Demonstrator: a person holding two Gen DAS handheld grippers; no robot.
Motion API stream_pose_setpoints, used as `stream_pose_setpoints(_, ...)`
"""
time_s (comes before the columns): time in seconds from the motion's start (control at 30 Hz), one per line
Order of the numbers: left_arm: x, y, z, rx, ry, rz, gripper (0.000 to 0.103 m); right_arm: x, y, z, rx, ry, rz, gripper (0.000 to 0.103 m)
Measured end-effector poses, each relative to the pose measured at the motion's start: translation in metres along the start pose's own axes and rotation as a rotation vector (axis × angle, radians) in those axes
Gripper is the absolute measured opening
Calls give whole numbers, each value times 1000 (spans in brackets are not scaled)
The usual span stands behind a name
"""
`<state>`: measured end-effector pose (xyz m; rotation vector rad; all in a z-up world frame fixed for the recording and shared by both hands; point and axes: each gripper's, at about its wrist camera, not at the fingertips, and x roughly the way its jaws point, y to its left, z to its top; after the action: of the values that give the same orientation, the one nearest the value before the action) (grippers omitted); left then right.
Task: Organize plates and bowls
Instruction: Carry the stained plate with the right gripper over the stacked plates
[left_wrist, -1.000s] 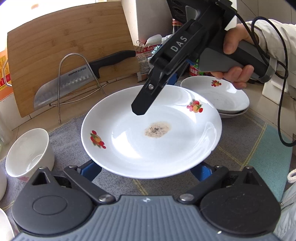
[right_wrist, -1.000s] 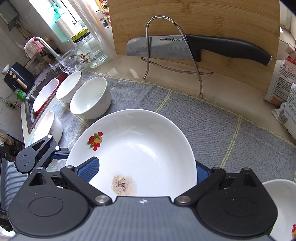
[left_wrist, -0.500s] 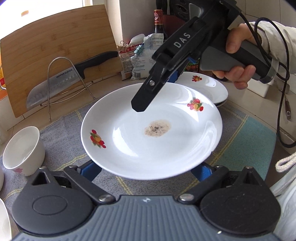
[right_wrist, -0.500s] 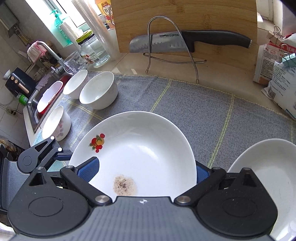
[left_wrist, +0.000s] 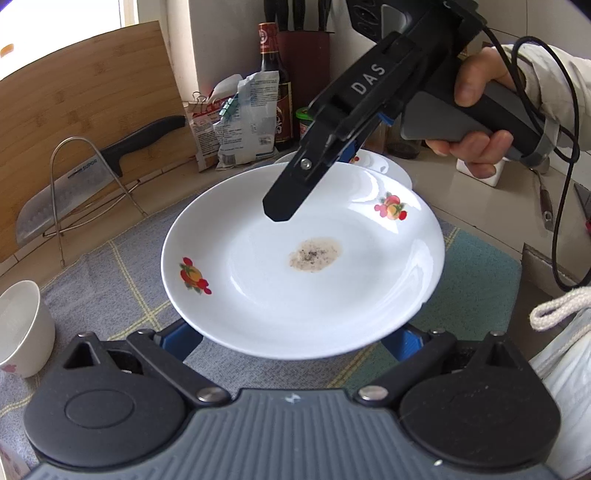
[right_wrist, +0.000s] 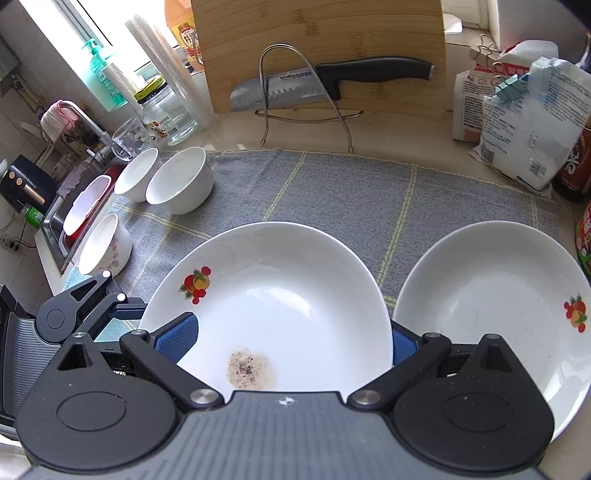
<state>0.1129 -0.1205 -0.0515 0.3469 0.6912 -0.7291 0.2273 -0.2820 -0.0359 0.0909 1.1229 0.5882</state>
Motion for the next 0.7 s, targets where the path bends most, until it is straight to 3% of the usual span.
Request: stream_pose_setpoints(0.7, 44, -23, 45, 133, -14, -141, 100, -53, -59, -30, 127, -80, -110, 103)
